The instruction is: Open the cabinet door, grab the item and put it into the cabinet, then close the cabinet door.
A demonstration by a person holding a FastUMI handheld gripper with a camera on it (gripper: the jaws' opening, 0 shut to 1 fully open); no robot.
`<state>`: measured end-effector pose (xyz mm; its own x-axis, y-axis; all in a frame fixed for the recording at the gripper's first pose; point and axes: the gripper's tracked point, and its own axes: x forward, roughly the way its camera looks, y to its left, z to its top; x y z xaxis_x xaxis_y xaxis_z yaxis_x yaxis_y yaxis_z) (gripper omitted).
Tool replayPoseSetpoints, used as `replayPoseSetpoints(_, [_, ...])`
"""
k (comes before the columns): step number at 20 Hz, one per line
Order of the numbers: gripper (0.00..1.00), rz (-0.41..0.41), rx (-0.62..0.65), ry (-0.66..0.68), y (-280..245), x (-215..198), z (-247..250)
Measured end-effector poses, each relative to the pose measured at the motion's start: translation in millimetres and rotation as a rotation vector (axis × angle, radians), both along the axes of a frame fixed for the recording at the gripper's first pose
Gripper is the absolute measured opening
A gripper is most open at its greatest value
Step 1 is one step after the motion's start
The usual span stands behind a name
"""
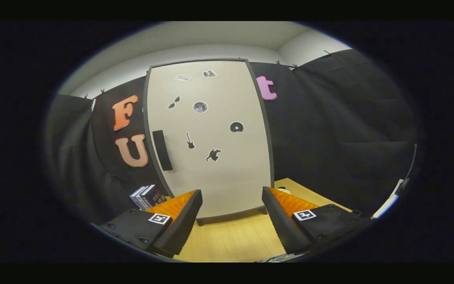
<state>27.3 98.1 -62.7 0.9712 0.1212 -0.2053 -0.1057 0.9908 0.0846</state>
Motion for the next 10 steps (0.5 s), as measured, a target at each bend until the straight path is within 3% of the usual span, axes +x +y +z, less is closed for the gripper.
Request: replayPoseSetpoints(10, [0.98,-0.018,0.001,-0.026,-5.2,-4.2,8.2])
